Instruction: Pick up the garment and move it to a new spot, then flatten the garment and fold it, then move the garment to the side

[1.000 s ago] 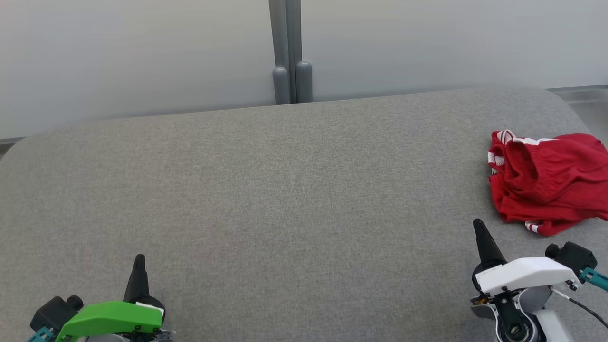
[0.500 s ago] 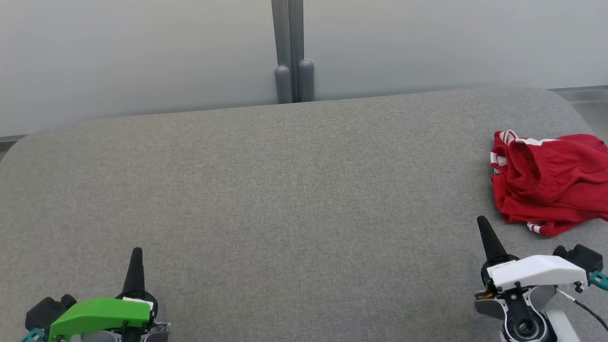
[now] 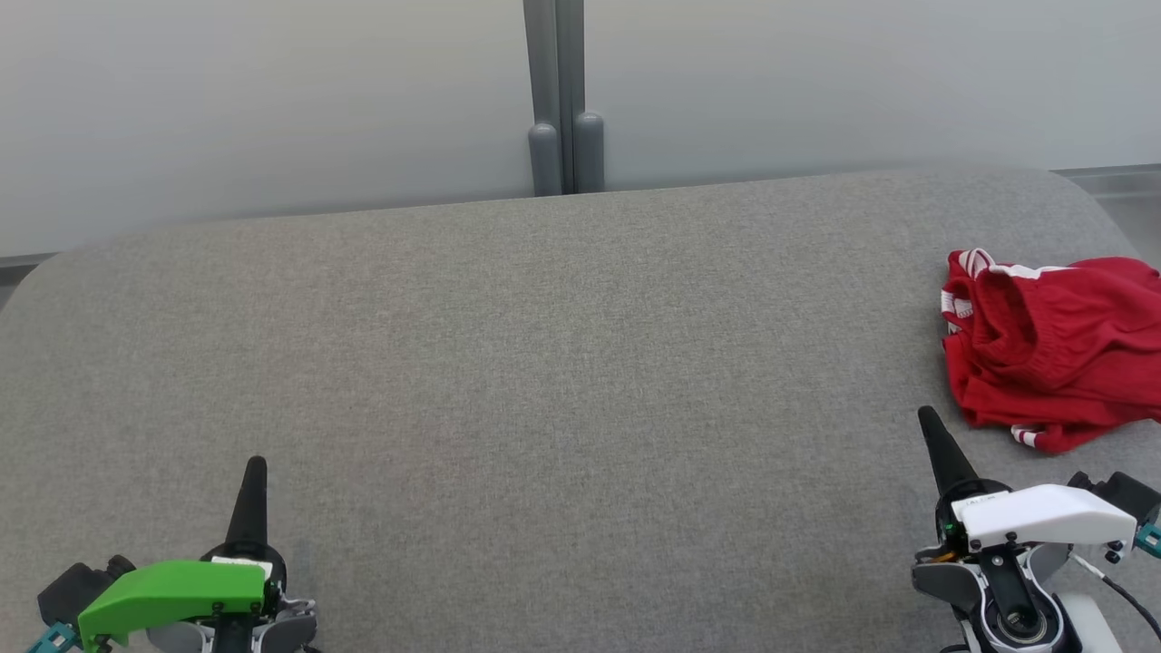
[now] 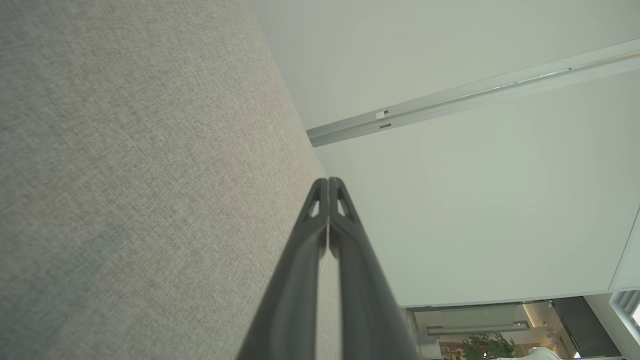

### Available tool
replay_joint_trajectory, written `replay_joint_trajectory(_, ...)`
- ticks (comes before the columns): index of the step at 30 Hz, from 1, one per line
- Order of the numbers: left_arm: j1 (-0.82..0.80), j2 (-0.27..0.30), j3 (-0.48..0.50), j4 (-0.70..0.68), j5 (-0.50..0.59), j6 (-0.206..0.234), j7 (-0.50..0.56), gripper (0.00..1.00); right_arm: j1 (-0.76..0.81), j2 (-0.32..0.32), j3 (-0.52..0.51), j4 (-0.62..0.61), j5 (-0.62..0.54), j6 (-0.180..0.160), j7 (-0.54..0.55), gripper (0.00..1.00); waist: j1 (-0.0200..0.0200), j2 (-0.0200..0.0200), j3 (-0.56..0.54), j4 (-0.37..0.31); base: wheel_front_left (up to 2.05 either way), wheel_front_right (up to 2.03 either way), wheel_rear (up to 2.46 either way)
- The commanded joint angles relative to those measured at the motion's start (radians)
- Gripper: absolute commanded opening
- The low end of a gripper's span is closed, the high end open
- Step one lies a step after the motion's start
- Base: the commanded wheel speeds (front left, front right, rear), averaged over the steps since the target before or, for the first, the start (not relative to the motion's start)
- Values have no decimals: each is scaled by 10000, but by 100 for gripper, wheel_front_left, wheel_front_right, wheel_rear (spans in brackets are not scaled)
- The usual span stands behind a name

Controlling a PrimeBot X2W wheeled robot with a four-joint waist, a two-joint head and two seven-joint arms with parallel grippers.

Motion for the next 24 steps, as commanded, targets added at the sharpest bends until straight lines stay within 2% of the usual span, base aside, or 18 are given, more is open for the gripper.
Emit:
replay_joint_trajectory(1, -194, 75, 62, -118, -239, -54, 61, 0, 58, -45, -49, -139, 257, 6, 89, 0, 0, 0, 3, 6, 0, 0, 0)
replay_joint_trajectory(24, -298, 86, 261, -389, -1993, -200, 529, 0, 137, -51, -292, -444, 2221, 5, 573, 0, 0, 0, 44, 103, 0, 0, 0)
